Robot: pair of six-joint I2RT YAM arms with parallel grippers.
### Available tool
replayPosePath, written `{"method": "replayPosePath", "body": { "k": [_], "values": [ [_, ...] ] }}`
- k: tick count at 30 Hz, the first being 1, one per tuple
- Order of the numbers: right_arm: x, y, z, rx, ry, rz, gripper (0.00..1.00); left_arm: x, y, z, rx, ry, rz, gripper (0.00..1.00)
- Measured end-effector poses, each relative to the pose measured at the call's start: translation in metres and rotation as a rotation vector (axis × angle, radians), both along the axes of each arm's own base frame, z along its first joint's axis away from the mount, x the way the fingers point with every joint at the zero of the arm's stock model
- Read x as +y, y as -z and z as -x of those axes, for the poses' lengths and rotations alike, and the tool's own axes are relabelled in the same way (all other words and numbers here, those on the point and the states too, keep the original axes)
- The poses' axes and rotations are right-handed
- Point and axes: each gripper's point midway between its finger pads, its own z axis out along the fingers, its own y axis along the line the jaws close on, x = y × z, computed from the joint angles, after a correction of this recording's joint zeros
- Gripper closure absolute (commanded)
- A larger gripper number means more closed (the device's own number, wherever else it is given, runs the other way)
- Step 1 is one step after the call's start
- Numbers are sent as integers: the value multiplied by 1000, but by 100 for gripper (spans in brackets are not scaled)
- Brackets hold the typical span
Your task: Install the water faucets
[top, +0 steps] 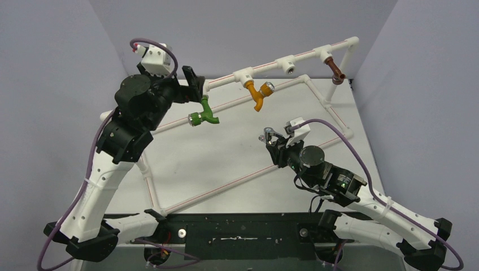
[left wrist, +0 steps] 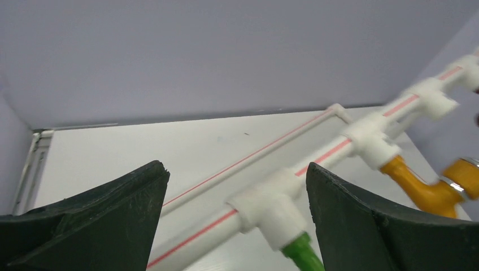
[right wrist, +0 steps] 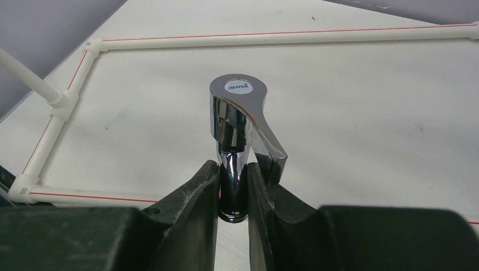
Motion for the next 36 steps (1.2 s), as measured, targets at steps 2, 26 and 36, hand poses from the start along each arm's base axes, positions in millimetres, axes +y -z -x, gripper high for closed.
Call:
{"method": "replayPosePath", "body": {
  "k": [2, 26, 36],
  "values": [
    [-3, -3, -1, -4, 5, -10, 100, 26, 7, -21, 19, -73, 3, 10],
    [-25, -14, -14, -46, 90, -21, 100, 150, 93, -67, 60, -406, 73, 11],
    [-62, -42, -55, -181, 277, -14, 100, 160, 74, -50, -140, -444, 91, 10]
  ]
}}
